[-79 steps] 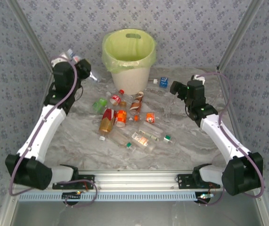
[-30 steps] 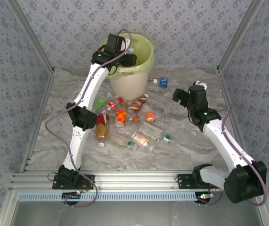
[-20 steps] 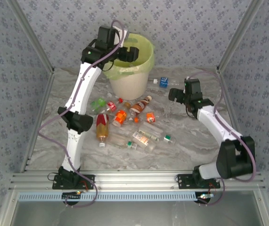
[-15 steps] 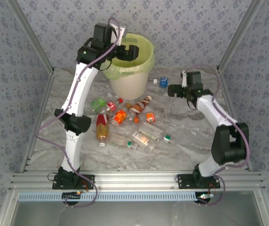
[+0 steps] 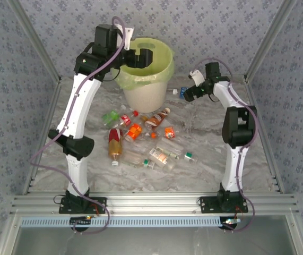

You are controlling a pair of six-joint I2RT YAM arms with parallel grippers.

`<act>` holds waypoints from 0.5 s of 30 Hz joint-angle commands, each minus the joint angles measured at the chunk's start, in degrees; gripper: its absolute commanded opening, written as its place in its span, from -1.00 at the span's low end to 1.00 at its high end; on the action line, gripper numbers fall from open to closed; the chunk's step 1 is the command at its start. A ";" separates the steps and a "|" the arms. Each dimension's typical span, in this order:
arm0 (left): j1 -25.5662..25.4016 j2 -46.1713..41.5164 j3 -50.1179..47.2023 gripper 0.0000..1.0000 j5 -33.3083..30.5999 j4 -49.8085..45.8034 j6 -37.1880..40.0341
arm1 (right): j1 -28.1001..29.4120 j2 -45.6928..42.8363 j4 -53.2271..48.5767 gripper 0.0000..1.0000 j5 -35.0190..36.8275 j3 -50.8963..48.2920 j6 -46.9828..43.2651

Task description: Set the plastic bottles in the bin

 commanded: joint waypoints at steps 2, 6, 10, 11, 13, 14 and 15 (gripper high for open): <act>0.09 -10.54 -14.13 0.99 -1.02 9.66 -0.42 | -0.81 7.30 -9.79 1.00 -2.26 10.07 -9.53; 0.10 -20.25 -27.92 0.99 -4.09 18.21 -0.97 | -0.45 13.64 -14.69 1.00 -2.91 18.61 -12.39; -0.27 -28.54 -39.84 0.99 -10.79 25.41 -1.14 | 0.60 18.13 -16.50 1.00 1.49 24.84 -14.33; -0.51 -30.58 -42.62 0.99 -12.92 28.06 -1.42 | 0.94 19.21 -16.51 0.99 2.64 25.73 -14.99; -0.35 -33.85 -47.15 0.99 -15.04 32.43 -1.93 | 1.47 20.41 -16.71 1.00 4.07 26.95 -16.59; -0.34 -35.46 -48.97 0.99 -16.49 33.70 -2.37 | 1.79 20.94 -16.68 1.00 4.66 27.26 -17.30; -0.28 -37.09 -50.83 0.99 -18.07 34.78 -2.72 | 1.96 21.49 -16.60 1.00 5.28 27.69 -17.93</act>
